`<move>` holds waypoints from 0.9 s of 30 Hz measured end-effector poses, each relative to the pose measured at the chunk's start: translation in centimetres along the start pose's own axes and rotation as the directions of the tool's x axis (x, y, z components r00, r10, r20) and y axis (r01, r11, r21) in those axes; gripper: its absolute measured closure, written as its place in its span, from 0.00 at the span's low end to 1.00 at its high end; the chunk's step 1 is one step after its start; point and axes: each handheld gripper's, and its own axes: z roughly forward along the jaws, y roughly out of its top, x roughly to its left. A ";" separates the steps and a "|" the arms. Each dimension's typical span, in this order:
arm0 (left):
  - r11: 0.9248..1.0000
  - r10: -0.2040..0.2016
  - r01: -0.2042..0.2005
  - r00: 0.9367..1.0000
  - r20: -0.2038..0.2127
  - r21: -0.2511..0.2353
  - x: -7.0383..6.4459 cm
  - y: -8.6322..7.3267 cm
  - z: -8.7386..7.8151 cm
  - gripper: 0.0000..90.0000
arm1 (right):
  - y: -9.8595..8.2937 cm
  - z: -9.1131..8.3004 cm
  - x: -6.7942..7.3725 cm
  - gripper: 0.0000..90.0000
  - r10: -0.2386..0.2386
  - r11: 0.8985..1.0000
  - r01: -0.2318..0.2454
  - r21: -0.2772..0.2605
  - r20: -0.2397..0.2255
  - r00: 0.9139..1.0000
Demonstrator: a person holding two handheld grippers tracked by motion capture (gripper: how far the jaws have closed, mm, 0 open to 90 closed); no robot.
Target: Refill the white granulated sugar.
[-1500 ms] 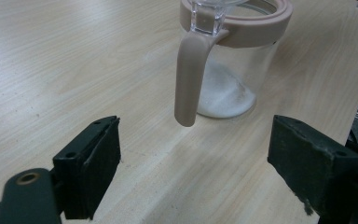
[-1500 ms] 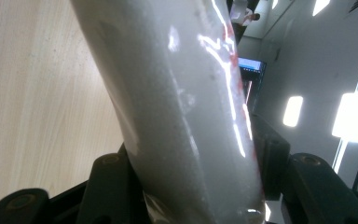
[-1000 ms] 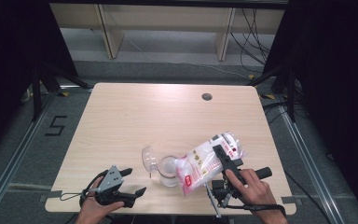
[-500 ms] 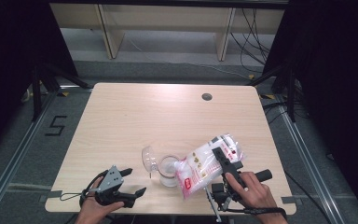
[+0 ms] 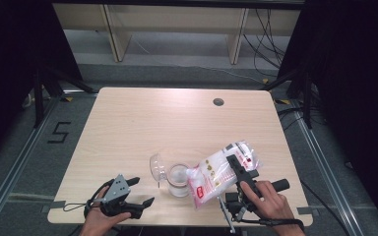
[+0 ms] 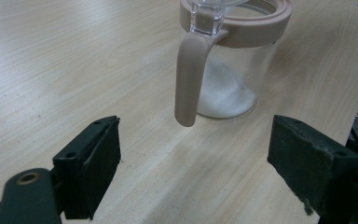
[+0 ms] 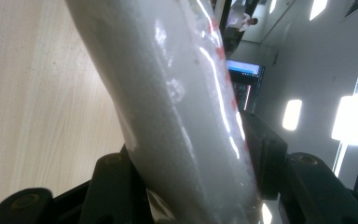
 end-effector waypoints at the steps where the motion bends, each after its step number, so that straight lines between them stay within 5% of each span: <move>1: 1.000 0.000 0.000 1.000 0.000 0.000 0.0 0.0 0.0 0.18 | 0.0 0.0 0.0 0.60 0.000 1.000 0.000 0.000 0.000 1.000; 4: 1.000 0.020 -0.020 1.000 0.002 0.008 0.1 0.0 -0.1 0.18 | 0.3 0.0 0.2 0.60 0.005 1.000 -0.004 -0.029 0.024 1.000; 5: 1.000 -0.012 0.012 1.000 0.000 0.000 -0.1 0.0 0.0 0.18 | 0.5 0.0 -0.3 0.60 -0.048 0.998 0.048 -0.037 0.018 0.999; 6: 1.000 -0.005 0.005 1.000 -0.003 0.000 -0.1 0.0 0.0 0.18 | 0.5 0.0 0.0 0.60 -0.003 1.000 0.003 -0.026 0.003 1.000; 10: 1.000 0.000 0.000 1.000 -0.003 0.006 0.0 0.0 0.0 0.18 | 0.9 0.5 -0.5 0.60 -0.040 0.997 0.041 -0.064 0.024 0.999; 11: 1.000 0.002 -0.002 1.000 -0.001 0.002 -0.1 0.0 0.1 0.18 | 0.9 0.4 0.0 0.60 0.034 0.999 -0.034 -0.035 0.005 0.999; 13: 1.000 -0.003 0.003 1.000 -0.001 0.000 -0.1 0.0 0.1 0.18 | 0.9 0.9 -0.4 0.60 -0.034 0.997 0.036 -0.071 0.036 0.999; 15: 1.000 -0.001 0.001 1.000 -0.001 0.007 0.0 0.0 0.0 0.18 | 0.8 0.7 -0.3 0.60 -0.008 0.999 0.008 -0.040 0.001 1.000; 22: 1.000 0.007 -0.007 1.000 -0.003 0.013 0.1 0.0 -0.1 0.18 | -0.2 0.3 0.1 0.61 0.036 0.999 -0.036 -0.008 0.010 0.999; 27: 1.000 0.000 0.000 1.000 0.002 0.003 0.0 0.0 0.0 0.18 | 0.1 0.0 0.0 0.61 0.011 0.999 -0.010 -0.032 0.016 1.000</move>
